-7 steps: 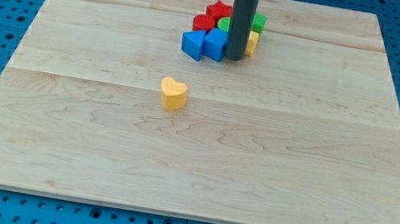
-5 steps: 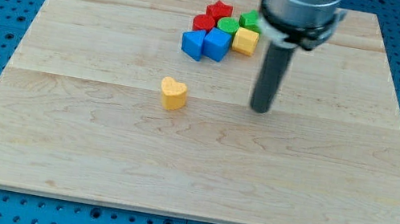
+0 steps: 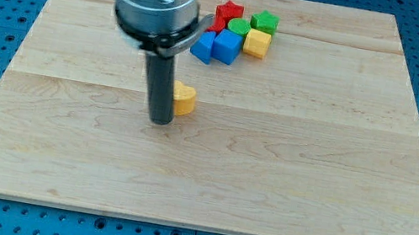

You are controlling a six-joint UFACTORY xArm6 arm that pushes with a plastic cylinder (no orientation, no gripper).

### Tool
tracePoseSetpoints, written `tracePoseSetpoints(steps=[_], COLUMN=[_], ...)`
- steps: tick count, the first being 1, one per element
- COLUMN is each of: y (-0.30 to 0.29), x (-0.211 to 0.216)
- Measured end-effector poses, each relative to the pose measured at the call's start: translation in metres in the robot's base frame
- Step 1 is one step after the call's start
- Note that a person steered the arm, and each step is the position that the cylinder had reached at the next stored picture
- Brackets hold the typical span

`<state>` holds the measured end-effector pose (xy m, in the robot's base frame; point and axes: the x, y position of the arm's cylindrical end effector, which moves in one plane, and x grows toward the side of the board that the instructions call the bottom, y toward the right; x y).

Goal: Move the yellow heart into the blue cube

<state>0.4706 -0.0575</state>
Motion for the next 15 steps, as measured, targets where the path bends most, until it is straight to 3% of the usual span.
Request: tracePoseSetpoints(steps=[1, 2, 4, 6, 7, 9, 12, 14, 15], y=[0.022, 0.042, 0.006, 0.075, 0.078, 0.078, 0.132, 0.140, 0.155], x=[-0.038, -0.044, -0.060, -0.073, -0.086, -0.086, -0.082, -0.112, -0.101])
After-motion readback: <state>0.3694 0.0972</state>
